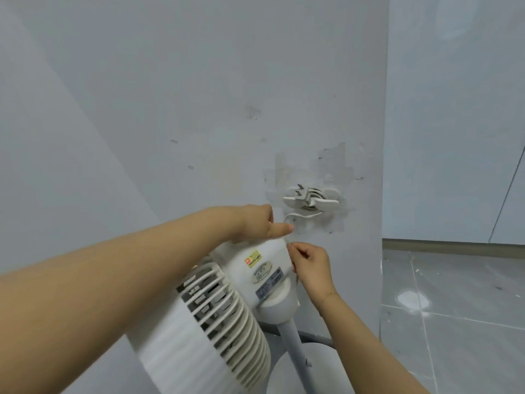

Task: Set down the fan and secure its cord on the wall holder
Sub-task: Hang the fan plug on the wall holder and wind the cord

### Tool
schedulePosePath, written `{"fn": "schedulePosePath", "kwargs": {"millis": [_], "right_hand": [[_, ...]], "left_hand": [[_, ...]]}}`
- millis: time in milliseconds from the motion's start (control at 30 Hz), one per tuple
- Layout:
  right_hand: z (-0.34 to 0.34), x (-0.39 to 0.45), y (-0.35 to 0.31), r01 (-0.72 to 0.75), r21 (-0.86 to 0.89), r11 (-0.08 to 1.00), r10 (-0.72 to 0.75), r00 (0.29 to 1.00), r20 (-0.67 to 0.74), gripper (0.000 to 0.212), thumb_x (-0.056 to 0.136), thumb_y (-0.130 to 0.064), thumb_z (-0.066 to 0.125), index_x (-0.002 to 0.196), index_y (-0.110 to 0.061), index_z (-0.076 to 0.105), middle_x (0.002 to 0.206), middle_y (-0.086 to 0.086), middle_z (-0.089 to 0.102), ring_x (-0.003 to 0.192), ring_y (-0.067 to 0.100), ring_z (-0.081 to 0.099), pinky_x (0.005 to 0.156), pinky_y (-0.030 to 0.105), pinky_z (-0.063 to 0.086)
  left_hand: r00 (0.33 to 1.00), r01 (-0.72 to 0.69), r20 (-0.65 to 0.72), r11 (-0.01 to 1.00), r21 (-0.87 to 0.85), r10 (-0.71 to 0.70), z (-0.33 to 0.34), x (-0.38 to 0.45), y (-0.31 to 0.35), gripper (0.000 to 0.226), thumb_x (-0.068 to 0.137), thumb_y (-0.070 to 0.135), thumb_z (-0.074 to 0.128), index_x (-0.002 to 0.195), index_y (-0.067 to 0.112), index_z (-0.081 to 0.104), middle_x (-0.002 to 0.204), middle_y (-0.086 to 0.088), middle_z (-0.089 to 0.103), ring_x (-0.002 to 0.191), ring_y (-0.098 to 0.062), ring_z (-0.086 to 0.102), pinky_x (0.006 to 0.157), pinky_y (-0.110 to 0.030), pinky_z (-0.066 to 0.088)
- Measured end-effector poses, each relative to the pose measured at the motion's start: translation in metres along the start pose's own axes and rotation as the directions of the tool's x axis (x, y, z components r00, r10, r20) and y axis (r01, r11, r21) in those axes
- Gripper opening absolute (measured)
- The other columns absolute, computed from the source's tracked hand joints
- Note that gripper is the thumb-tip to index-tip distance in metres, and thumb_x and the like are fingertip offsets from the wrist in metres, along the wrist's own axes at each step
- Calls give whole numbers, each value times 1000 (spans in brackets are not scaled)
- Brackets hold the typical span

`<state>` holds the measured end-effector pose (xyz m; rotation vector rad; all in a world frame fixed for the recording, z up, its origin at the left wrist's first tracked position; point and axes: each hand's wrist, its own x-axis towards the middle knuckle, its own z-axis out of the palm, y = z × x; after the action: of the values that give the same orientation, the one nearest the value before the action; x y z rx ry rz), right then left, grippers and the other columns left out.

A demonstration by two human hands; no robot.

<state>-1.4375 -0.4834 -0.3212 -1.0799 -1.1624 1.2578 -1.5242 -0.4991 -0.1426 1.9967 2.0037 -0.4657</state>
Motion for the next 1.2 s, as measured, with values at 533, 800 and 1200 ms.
{"fn": "schedulePosePath", "kwargs": {"millis": [533, 800, 1200], "right_hand": [[7, 38, 11, -133, 185, 974, 128, 991, 40, 24, 90, -4, 56, 73, -10, 72, 56, 4, 50, 48, 12, 40, 54, 23, 41], [14, 36, 15, -132, 188, 973, 121, 990, 68, 24, 88, -6, 60, 67, -10, 71, 55, 4, 51, 49, 12, 40, 54, 23, 41], [8, 31, 9, -108, 180, 978, 91, 991, 98, 32, 91, -7, 58, 61, -15, 66, 51, -3, 50, 46, 5, 43, 50, 14, 40]], "left_hand": [[999, 53, 26, 944, -326, -47, -8, 62, -6, 36, 90, 6, 52, 122, 21, 60, 107, -5, 57, 71, -18, 53, 46, -11, 39], [1000, 9, -7, 872, -489, -15, -2, 69, -11, 23, 86, 4, 63, 106, 12, 69, 74, -1, 60, 80, -20, 55, 73, -24, 45], [997, -81, -50, 836, -543, 64, 2, 88, -14, 16, 87, 2, 62, 76, 12, 60, 78, -4, 66, 62, -13, 60, 59, -19, 51]]}}
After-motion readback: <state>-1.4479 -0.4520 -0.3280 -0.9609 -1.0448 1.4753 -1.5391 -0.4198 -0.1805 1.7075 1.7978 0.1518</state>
